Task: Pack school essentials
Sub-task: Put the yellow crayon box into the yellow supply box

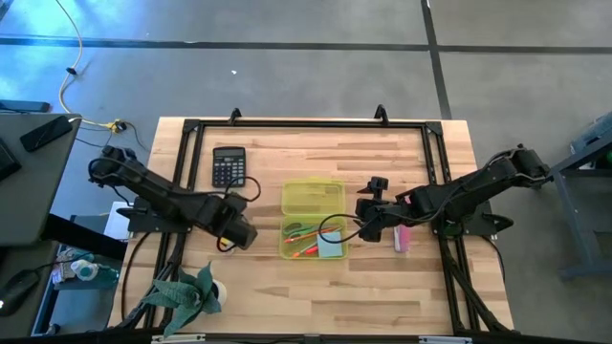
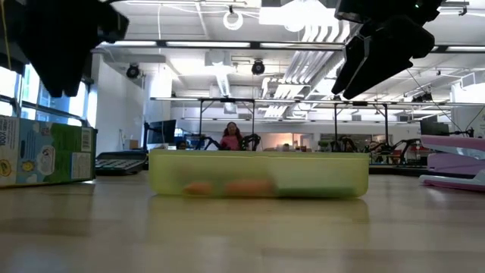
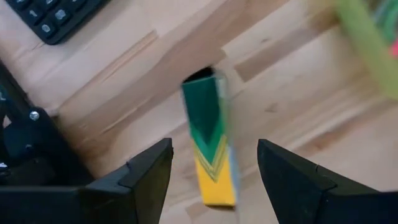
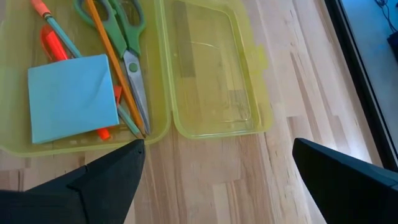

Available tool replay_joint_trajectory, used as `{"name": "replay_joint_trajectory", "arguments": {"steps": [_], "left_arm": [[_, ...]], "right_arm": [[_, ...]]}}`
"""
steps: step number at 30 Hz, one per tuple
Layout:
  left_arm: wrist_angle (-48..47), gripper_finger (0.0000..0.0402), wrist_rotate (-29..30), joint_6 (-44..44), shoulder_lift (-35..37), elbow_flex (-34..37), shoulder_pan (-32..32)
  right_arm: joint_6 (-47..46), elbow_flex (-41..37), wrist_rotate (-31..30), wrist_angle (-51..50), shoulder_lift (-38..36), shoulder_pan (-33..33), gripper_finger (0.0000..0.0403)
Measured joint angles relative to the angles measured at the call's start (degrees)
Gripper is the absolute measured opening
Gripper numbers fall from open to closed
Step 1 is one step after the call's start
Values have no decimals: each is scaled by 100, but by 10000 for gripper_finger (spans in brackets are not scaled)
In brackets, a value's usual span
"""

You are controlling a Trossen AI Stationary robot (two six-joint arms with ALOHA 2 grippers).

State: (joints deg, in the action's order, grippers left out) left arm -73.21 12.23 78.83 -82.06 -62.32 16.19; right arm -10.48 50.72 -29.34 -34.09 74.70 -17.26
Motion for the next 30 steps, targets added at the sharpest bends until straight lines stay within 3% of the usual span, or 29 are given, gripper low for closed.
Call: {"name": "replay_joint_trajectory", "arguments": {"steps": [19,30], "left_arm": [[637,225,-49,323,-44,865,-4],[1465,225,-474,353,-44,1453,-4]], "right_arm": [[-107,0,2,0,0,2,399],[-107,0,0,2,0,0,399]]}}
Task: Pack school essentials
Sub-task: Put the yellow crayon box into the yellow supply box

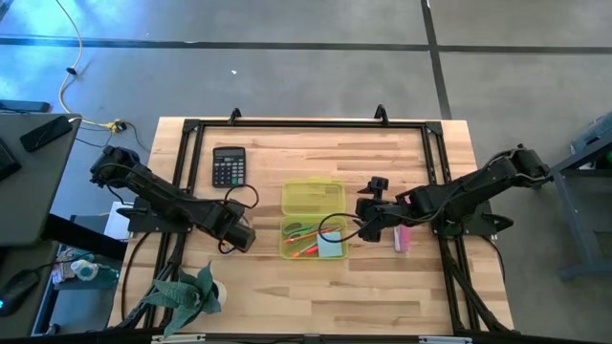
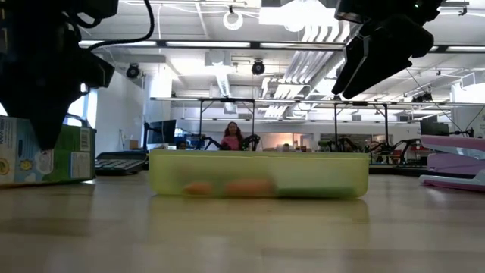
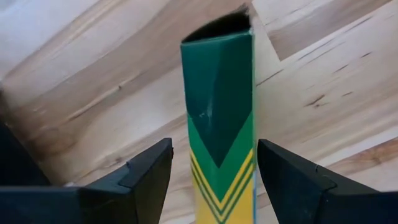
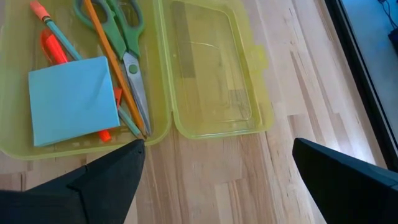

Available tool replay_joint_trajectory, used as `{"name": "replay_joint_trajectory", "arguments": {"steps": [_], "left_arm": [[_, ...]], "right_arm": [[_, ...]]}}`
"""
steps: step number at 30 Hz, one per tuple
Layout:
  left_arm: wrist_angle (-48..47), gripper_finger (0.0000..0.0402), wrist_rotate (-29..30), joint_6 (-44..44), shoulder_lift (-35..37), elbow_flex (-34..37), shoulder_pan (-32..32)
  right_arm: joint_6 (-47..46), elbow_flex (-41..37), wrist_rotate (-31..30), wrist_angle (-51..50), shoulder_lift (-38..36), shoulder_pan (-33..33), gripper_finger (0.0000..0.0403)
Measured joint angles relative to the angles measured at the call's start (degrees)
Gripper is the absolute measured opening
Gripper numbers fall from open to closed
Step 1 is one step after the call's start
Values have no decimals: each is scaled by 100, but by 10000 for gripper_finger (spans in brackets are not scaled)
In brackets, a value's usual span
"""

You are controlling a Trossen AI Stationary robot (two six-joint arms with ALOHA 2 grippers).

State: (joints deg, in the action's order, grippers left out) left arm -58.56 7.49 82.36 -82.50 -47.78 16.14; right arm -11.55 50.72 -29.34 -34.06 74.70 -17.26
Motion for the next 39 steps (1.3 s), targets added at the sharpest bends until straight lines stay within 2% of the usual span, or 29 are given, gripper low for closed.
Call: {"name": "replay_joint_trajectory", "arguments": {"steps": [7,19,24,32,39], "left_arm": [[114,212,-59,-1,0,8,0],[462,108,-180,-349,0,8,4],[487,78,-131,-494,0,8,4],[615,77,-37,-795,0,-85,4],[625,77,567,-1402,0,-641,6]], "right_arm": [[0,0,0,0,0,1,399],[0,0,0,0,0,2,399],[-2,0,0,0,0,2,399],[-30,0,0,0,0,0,399],[-44,0,0,2,2,0,399]]}}
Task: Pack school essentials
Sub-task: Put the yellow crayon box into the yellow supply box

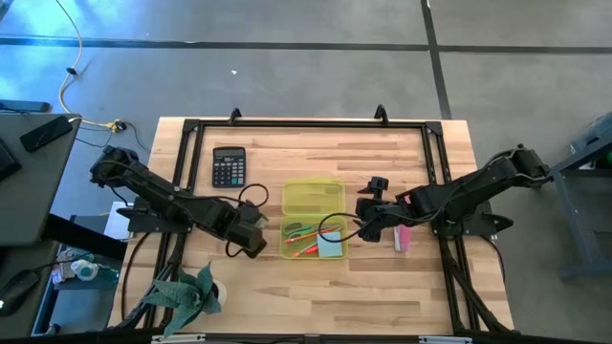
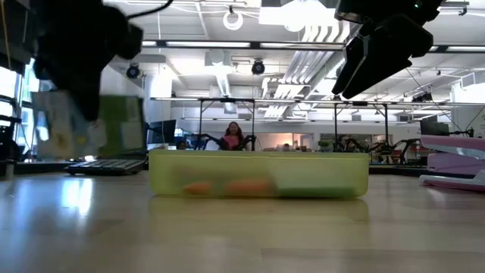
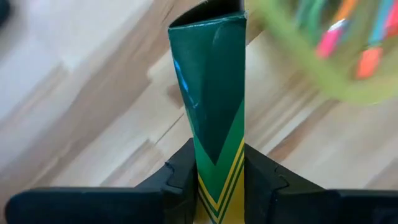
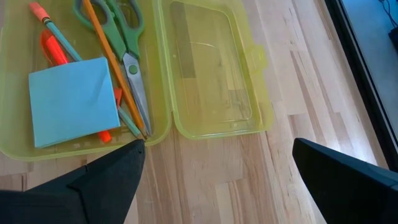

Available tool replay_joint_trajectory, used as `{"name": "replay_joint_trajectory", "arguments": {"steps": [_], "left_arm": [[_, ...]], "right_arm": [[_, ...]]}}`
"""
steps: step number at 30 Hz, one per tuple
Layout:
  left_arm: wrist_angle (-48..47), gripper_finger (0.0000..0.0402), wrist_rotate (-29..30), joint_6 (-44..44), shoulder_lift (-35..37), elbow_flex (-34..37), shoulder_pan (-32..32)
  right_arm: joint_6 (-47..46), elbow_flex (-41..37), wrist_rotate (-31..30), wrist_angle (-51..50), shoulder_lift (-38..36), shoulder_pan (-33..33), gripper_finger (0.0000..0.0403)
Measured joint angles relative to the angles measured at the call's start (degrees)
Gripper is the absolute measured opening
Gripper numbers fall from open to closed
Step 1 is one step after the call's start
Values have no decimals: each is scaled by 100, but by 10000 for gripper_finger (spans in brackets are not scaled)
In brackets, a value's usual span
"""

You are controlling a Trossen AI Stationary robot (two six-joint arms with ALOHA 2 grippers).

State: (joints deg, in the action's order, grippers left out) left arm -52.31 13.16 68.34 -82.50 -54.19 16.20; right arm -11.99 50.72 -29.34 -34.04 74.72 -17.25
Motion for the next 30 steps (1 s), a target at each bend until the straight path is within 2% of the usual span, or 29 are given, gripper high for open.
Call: {"name": "replay_joint_trajectory", "arguments": {"steps": [5,11,18,30], "left_arm": [[124,74,472,-599,0,-459,5],[979,74,1039,-1692,0,-759,83],[2066,74,1508,-3047,0,-785,244],[2657,74,1996,-4517,0,-785,236]], "right_arm": [[2,0,0,0,0,0,399],[2,0,0,0,0,2,399],[2,0,-2,4,0,0,399],[2,0,-2,26,0,0,399]]}}
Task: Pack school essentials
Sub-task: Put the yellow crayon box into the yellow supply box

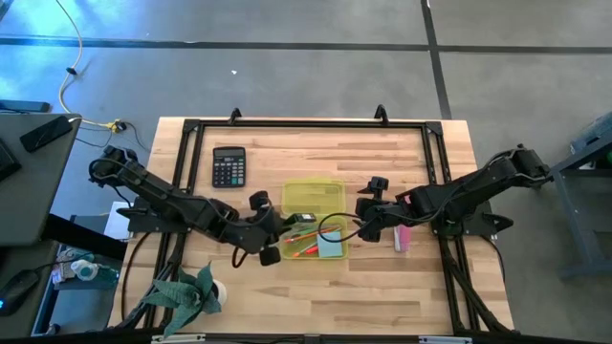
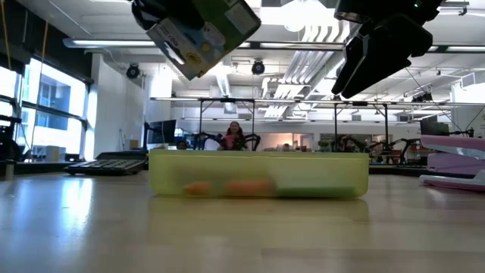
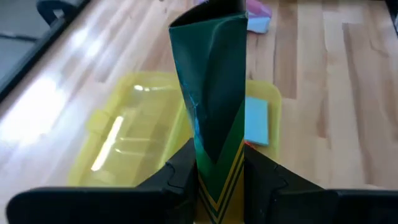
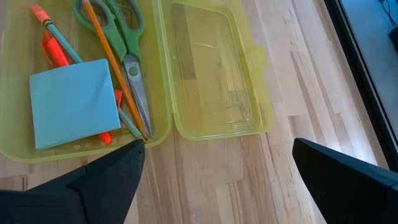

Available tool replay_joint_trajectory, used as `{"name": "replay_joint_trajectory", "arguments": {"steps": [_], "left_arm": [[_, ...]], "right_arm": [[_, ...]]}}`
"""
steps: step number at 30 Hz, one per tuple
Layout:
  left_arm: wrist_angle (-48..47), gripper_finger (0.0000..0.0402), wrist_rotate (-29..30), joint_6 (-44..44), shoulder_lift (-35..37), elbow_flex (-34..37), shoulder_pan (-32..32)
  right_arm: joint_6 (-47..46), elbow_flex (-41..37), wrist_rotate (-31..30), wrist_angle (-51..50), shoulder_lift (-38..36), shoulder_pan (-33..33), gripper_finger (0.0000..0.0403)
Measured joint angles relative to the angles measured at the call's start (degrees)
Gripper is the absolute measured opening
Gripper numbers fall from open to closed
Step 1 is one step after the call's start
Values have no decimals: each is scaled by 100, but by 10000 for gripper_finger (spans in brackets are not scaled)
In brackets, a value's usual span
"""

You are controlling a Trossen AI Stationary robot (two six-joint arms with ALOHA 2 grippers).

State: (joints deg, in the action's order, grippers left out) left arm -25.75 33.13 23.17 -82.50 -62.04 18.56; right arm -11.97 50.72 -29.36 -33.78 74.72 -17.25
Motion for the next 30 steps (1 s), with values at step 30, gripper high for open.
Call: {"name": "replay_joint_trajectory", "arguments": {"steps": [30], "left_arm": [[189,74,2569,-3554,0,0,512]], "right_arm": [[-1033,0,96,713,0,-2,399]]}}
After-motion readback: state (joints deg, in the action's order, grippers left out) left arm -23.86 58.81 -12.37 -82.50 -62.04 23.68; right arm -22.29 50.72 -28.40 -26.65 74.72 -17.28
